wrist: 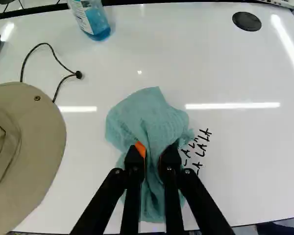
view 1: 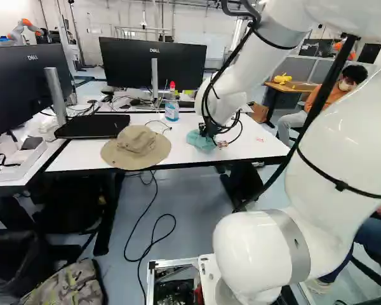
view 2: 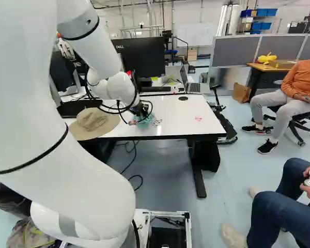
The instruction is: Clean the table with the green towel
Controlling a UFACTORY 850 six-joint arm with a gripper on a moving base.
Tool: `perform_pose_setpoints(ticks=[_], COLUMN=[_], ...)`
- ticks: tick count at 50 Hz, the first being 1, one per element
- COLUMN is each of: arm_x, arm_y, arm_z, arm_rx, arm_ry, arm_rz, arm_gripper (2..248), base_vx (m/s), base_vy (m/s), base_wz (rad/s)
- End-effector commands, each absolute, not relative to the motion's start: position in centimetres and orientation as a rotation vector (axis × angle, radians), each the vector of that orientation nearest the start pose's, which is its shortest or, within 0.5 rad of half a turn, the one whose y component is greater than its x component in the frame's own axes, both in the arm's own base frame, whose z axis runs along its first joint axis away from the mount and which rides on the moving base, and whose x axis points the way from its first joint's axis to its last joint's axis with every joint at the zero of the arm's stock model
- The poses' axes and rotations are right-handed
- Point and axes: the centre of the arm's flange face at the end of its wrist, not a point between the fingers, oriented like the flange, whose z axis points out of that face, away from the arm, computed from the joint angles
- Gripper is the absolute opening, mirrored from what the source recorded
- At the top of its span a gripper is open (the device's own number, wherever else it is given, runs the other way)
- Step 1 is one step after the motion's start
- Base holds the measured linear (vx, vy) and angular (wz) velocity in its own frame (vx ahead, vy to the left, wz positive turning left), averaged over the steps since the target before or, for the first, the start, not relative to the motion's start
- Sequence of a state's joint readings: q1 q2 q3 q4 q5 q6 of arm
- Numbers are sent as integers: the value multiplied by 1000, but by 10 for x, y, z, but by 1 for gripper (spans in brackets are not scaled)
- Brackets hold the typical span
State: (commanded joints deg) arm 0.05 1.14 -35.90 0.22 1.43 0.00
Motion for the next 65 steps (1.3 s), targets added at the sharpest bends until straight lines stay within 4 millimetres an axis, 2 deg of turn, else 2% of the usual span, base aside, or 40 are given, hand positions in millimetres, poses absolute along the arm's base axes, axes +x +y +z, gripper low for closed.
perform_pose_setpoints(ticks=[10,28,65], arm_x=[431,430,424], arm_y=[0,0,0], arm_z=[423,422,418], arm_rx=[-2970,-2973,-3014], arm_ry=[4,4,4], arm_rz=[-1019,-1011,-882], arm_gripper=[48,48,48], base_vx=[0,0,0], base_vy=[0,0,0], base_wz=[0,0,0])
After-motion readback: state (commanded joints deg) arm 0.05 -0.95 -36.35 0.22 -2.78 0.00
